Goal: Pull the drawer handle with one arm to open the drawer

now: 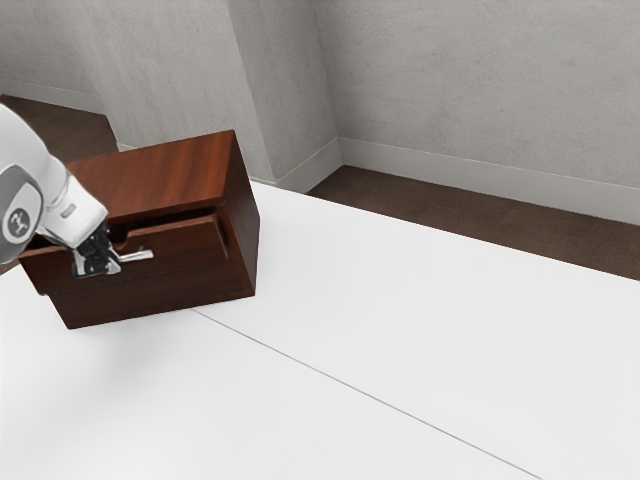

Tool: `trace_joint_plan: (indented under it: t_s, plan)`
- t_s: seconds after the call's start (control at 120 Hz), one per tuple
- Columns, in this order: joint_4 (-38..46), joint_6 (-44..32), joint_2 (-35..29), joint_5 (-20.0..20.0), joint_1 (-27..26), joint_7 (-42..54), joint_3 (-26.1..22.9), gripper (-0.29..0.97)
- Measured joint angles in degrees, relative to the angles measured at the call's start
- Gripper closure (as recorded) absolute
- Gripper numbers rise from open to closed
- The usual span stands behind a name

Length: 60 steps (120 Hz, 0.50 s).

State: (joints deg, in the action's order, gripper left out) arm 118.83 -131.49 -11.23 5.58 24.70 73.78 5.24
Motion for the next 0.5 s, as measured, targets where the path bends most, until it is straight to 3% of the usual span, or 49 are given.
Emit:
trace_joint_plan:
  t_s: [0.5]
  plan:
    - [8.30, 0.41, -7.57, -0.02, -0.16, -0.13, -1.36, 0.66]
